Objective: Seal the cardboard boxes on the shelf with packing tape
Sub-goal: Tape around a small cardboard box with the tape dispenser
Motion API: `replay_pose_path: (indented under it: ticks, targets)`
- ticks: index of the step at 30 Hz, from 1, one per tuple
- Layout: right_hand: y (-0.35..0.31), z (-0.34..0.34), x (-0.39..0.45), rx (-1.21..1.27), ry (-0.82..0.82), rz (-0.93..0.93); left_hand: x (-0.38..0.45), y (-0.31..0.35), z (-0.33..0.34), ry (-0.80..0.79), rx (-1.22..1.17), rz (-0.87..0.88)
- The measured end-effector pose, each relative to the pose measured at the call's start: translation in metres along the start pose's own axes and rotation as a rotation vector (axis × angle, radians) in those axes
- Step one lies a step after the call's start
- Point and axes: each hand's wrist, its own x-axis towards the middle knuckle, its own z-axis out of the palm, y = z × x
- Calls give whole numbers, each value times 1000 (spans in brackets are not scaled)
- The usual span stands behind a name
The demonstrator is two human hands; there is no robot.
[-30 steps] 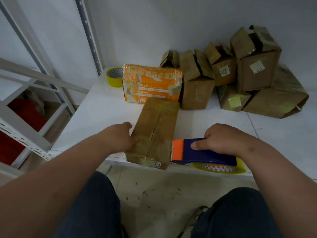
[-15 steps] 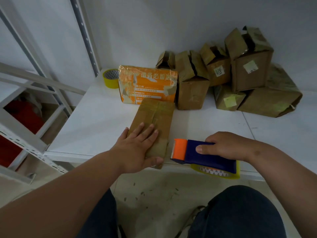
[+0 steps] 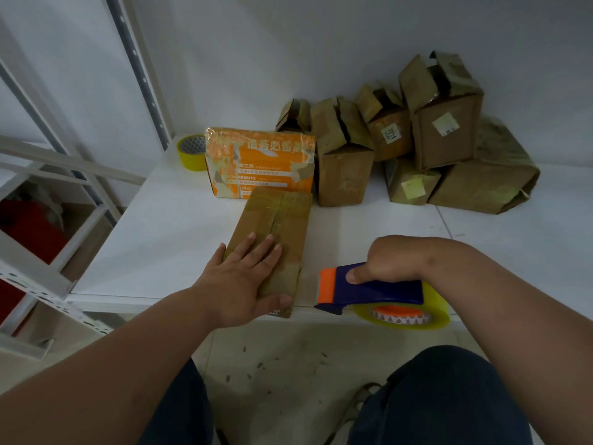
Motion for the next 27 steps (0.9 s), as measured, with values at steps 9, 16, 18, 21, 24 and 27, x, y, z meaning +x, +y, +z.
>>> replay_pose_path:
  ticks: [9,16,18,21,24,27]
  targets:
    - [-33,-14,15,192,-196,-8,-2,3,-2,-6,-11,-21]
    - [-30,-8,18,232,-250,36,-3,6,-6,-28,-15,-29]
    - [-26,-5,18,247,-222,52,-3,6,-7,-39,-24,-34]
    - [-14,-6,12,245,-149,95,-4,7,-10,-38,-88,-60]
    - [7,-11,2,260,-8,140,-3,21,-15,43,-191,-156]
    - [28,-15,-8,408,133,167,1,46,-17,103,-169,-279]
